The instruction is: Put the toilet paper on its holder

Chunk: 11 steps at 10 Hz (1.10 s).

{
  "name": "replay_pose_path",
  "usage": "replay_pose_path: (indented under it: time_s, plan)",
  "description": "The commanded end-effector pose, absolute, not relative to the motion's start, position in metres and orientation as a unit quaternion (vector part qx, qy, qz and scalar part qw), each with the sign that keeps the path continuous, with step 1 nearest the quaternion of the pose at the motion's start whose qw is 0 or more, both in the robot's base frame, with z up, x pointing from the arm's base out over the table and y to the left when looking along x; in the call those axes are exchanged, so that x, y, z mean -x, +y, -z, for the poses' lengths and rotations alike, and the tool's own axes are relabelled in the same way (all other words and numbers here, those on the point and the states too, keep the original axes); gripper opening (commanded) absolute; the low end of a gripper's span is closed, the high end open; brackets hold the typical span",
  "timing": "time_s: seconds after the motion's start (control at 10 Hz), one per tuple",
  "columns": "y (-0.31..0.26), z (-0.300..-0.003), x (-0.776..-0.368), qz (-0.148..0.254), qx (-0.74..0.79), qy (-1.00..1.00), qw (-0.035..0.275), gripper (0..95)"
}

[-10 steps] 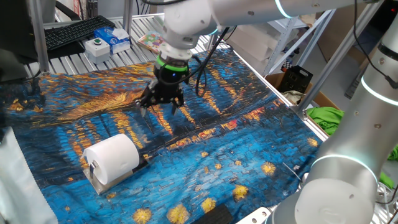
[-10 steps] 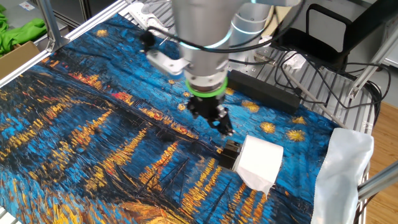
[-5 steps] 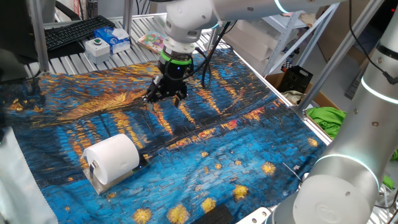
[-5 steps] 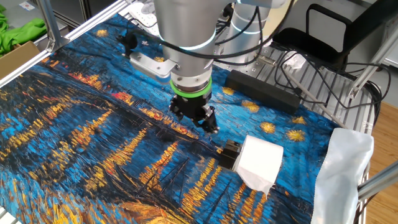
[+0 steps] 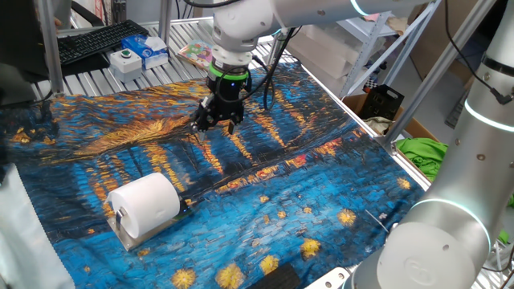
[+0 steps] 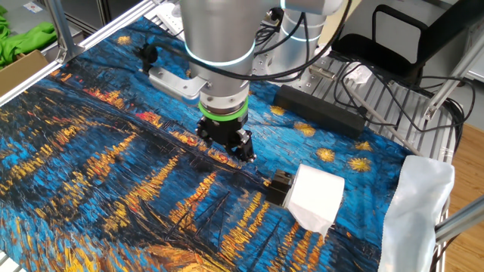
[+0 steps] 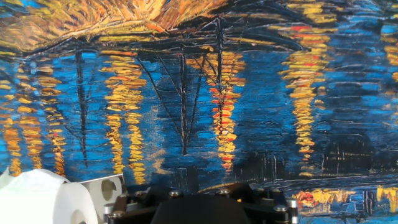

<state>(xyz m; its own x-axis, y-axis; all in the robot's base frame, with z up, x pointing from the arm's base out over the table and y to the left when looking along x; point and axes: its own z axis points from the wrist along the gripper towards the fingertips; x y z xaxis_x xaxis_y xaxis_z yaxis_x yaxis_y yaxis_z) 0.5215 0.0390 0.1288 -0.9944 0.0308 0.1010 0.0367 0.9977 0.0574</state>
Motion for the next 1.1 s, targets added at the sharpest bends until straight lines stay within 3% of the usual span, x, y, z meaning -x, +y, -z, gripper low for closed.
replay_pose_path:
  time_s: [0.1, 1.1]
  plan:
    - [0.0348, -0.1271, -0.5228, 0.025, 0.013, -0.998, 0.05, 95.0]
    - [0.0305, -0.1244, -0.5249, 0.026, 0.012, -0.998, 0.054, 95.0]
